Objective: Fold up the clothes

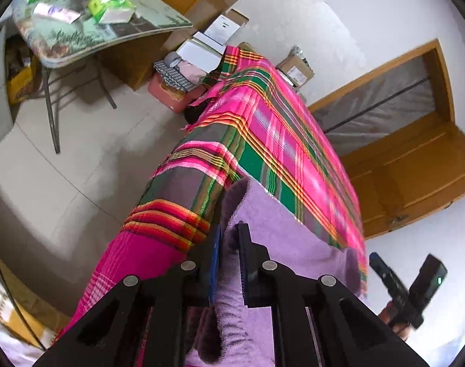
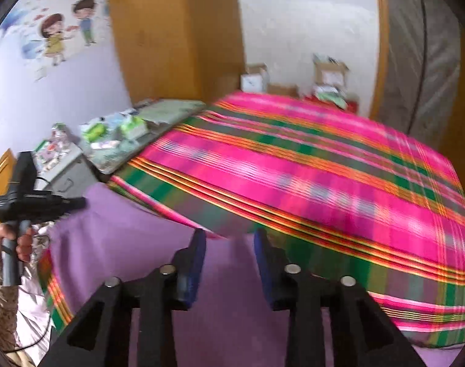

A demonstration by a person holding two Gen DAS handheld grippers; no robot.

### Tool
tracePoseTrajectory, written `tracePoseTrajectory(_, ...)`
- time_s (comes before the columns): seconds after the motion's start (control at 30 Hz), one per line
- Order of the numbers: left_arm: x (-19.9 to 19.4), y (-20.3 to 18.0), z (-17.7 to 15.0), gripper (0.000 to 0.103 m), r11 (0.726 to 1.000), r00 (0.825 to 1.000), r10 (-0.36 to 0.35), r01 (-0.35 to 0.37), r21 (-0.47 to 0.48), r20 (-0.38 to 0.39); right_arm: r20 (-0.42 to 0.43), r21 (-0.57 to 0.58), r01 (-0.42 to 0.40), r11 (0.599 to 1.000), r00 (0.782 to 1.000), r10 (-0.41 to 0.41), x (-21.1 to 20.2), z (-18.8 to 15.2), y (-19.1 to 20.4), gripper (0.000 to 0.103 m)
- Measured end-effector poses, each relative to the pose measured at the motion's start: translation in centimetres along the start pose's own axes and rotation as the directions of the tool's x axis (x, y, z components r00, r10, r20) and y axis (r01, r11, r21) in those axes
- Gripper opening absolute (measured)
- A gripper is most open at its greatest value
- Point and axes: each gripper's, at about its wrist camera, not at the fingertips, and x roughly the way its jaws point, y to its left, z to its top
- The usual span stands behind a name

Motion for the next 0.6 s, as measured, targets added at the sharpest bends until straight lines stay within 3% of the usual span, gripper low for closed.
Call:
tracePoseTrajectory(0.13,-1.3,-2.0,0.4,0.01,0.998,0.998,0.029,-0.032,0.053,0.062,-0.095,0.092,-0.113,0.989,0.988,0.121,2.3,0.1,-2.3,0.034)
tracePoseTrajectory(0.23,-1.9,-3.6,0.4,0.01,0.994,0.993,0.054,-0.063,0.093,0.101,-0.132,0.09,-0.162,0.983,0.976,0.173,3.8,0.2,-2.8,0.034)
tracePoseTrajectory(0.27,-1.8,-4.1,0.3,0.01,0.993,0.995,0.042,-0.052,0.11,0.094,-0.146,0.099,-0.175,0.98,0.971,0.188,4.8,0.3,-2.8,0.033)
tracePoseTrajectory(0.33,-0.8,-4.8,0.1,0.013,0.991,0.998,0.026,-0.033,0.133,0.058,-0.154,0.126,-0.208,0.97,0.962,0.226,5.9,0.3,-3.1,0.019)
tracePoseTrajectory(0.47,2.0,-5.8,-0.2,0.013,0.984,0.999,0.026,-0.02,0.179,-0.034,-0.153,0.184,-0.26,0.948,0.945,0.289,7.2,0.5,-4.1,0.012)
tracePoseTrajectory(0.5,2.7,-5.8,-0.3,0.013,0.983,0.998,0.036,-0.026,0.183,-0.054,-0.146,0.203,-0.273,0.94,0.941,0.305,7.3,0.5,-4.5,0.003)
tracePoseTrajectory(0.6,3.8,-5.2,-0.5,0.013,0.978,0.993,0.092,-0.077,0.194,-0.073,-0.125,0.202,-0.267,0.942,0.947,0.295,7.0,0.6,-4.9,0.003)
